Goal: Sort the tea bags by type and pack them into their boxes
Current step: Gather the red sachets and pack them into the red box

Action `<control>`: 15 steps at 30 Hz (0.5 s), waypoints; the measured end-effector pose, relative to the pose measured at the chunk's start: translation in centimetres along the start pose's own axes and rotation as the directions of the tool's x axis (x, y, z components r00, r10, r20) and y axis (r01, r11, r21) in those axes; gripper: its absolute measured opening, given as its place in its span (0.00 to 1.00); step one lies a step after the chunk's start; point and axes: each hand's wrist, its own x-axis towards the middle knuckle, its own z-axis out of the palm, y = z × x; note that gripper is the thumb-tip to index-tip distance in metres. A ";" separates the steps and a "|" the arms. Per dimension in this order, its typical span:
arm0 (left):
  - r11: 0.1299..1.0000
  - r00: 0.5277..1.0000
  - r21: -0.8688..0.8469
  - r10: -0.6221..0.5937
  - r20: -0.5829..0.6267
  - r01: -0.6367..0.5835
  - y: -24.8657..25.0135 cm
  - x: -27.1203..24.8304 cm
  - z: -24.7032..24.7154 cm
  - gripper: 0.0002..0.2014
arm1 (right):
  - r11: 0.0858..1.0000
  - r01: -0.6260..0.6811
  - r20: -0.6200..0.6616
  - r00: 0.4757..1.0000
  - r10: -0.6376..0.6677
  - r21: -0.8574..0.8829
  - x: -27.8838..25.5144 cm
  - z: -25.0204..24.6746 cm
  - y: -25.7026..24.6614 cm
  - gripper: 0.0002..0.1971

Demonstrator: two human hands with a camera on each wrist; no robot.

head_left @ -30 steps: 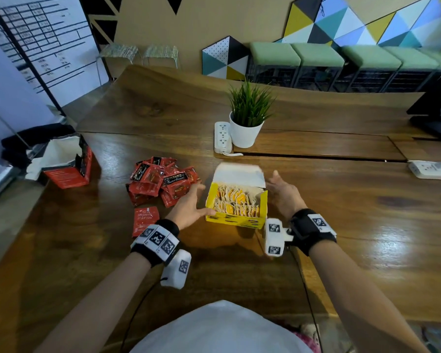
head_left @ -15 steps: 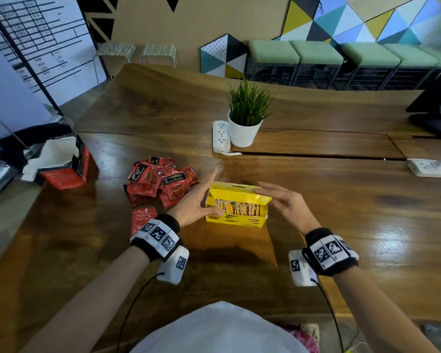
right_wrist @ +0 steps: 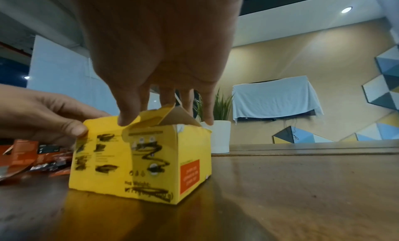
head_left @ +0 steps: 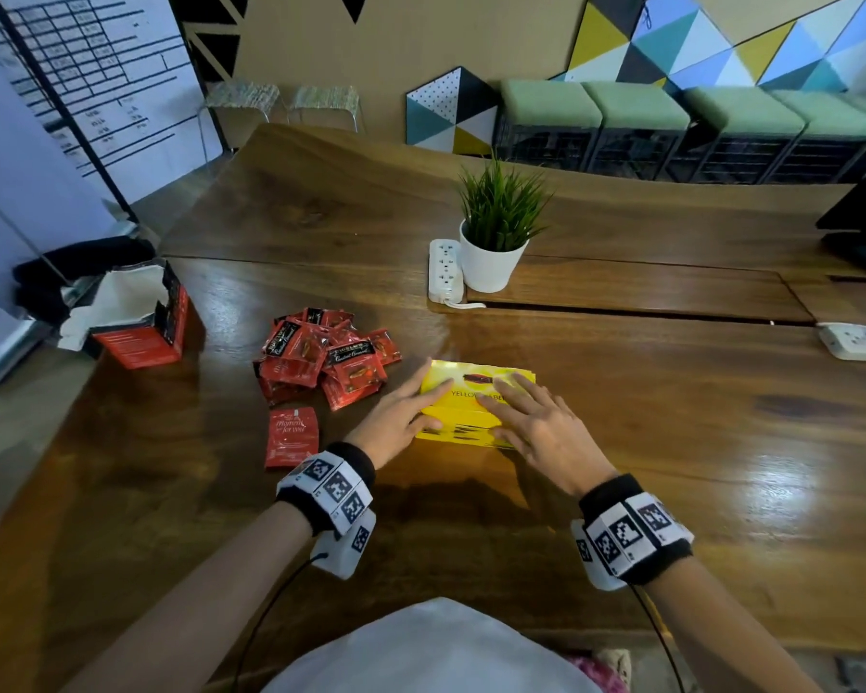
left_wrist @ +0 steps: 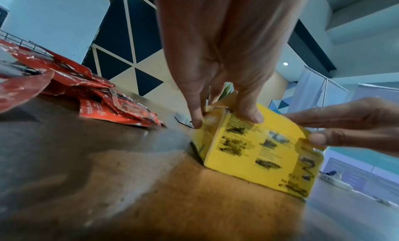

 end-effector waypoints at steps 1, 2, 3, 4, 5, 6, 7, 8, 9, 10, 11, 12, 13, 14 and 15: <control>1.000 1.000 0.003 0.011 -0.010 -0.011 0.0 -0.1 0.1 0.30 | 1.000 0.003 -0.014 1.000 -0.002 0.004 0.0 0.0 -0.2 0.24; 1.000 1.000 -0.004 0.015 -0.025 -0.015 0.1 -0.1 0.2 0.29 | 0.999 -0.018 -0.003 1.000 0.018 0.031 0.2 0.1 -0.1 0.23; 1.000 0.999 -0.018 0.010 -0.042 -0.011 0.4 -0.1 0.2 0.28 | 0.996 -0.053 0.026 0.998 0.051 0.065 0.5 0.2 -0.1 0.23; 1.000 0.998 -0.030 0.001 -0.057 -0.002 0.7 0.0 0.1 0.28 | 0.992 -0.076 0.044 0.996 0.072 0.102 0.8 0.2 -0.1 0.22; 1.000 0.998 -0.022 -0.007 -0.062 0.005 1.0 0.0 0.0 0.28 | 0.990 -0.080 0.037 0.996 0.076 0.116 1.1 0.2 -0.1 0.21; 1.000 0.999 0.019 -0.012 -0.052 0.013 1.1 0.2 0.0 0.28 | 0.993 -0.067 0.022 0.998 0.065 0.098 1.3 0.1 -0.1 0.21; 0.996 0.999 0.083 -0.016 -0.030 0.019 1.1 0.2 0.1 0.28 | 0.998 -0.047 0.025 0.999 0.046 0.045 1.5 0.0 -0.2 0.20; 0.989 1.000 0.148 -0.020 -0.003 0.020 1.1 0.3 0.3 0.28 | 1.000 -0.027 0.042 0.999 0.027 -0.010 1.5 0.1 -0.3 0.21; 0.980 0.999 0.196 -0.028 0.030 0.022 1.0 0.3 0.4 0.28 | 0.998 -0.023 0.060 0.998 0.027 -0.059 1.4 0.2 -0.4 0.24; 0.975 0.997 0.219 -0.042 0.064 0.027 0.9 0.2 0.4 0.29 | 0.995 -0.030 0.074 0.997 0.037 -0.097 1.4 0.5 -0.5 0.25; 0.974 0.994 0.223 -0.057 0.088 0.036 0.8 0.1 0.3 0.30 | 0.992 -0.041 0.083 0.995 0.051 -0.120 1.6 0.7 -0.6 0.26; 0.976 0.993 0.213 -0.071 0.091 0.050 0.7 -0.1 0.1 0.32 | 0.991 -0.055 0.086 0.994 0.065 -0.118 1.9 0.8 -0.5 0.25; 0.980 0.993 0.185 -0.091 0.070 0.076 0.4 -0.2 -0.4 0.33 | 0.993 -0.073 0.072 0.994 0.080 -0.095 2.3 0.9 -0.4 0.24; 0.983 0.993 0.146 -0.118 0.022 0.113 0.0 -0.5 -1.1 0.34 | 0.993 -0.095 0.072 0.992 0.100 -0.064 2.9 0.8 -0.2 0.23; 0.982 0.988 0.107 -0.149 -0.047 0.153 -0.7 -0.7 -2.1 0.34 | 0.992 -0.118 0.098 0.988 0.122 -0.044 3.6 0.7 0.1 0.23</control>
